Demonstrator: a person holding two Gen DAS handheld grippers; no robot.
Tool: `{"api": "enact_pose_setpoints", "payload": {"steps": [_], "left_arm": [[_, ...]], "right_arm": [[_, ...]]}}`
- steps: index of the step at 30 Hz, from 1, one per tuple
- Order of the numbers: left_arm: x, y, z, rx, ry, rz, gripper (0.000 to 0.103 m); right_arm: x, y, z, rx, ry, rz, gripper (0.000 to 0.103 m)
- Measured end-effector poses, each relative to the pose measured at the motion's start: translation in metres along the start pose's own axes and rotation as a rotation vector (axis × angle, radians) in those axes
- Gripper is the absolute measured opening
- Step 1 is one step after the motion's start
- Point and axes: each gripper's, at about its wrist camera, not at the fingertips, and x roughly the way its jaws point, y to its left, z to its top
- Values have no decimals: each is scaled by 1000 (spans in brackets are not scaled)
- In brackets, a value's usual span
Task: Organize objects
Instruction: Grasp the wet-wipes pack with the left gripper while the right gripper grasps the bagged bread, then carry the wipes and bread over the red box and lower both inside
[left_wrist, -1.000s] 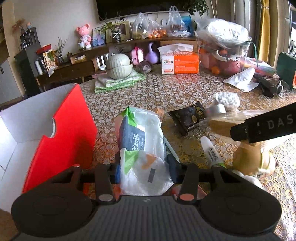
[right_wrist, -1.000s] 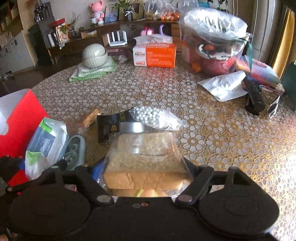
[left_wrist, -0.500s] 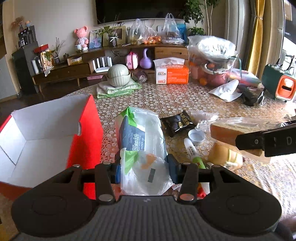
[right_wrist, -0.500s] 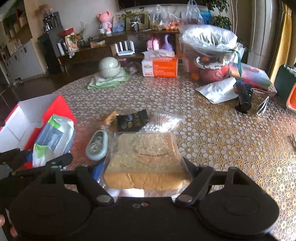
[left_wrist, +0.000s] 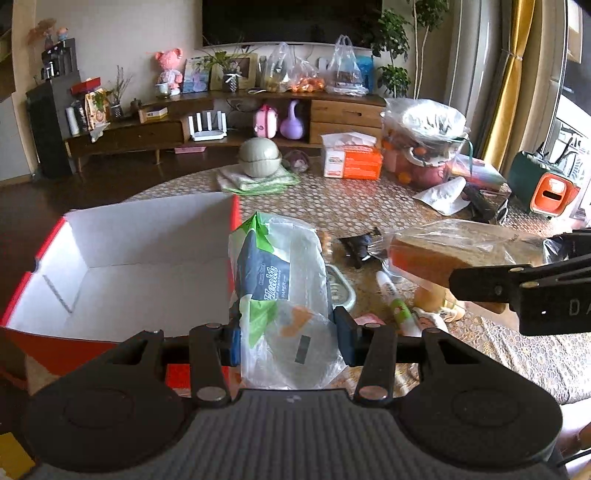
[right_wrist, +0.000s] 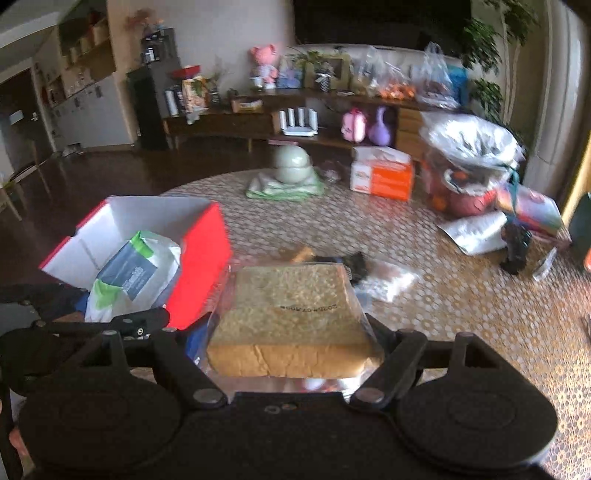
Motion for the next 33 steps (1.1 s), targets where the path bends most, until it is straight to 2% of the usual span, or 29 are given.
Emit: {"api": "enact_pose_setpoints", "payload": {"steps": [9, 19, 25, 29, 33], "left_arm": [[-25, 57, 7, -22, 3, 44, 46], [-25, 123, 16, -25, 13, 129, 46], [-7, 165, 25, -14, 41, 167, 47], [14, 183, 34, 32, 78, 172, 47], [40, 195, 38, 22, 118, 183, 47]], "right_arm": [[3, 60, 19, -100, -32, 38, 80], [36, 121, 39, -208, -30, 92, 80], [64, 151, 52, -260, -21, 105, 80], [90, 168, 56, -285, 6, 112, 80], [117, 182, 55, -309, 47, 104, 80]]}}
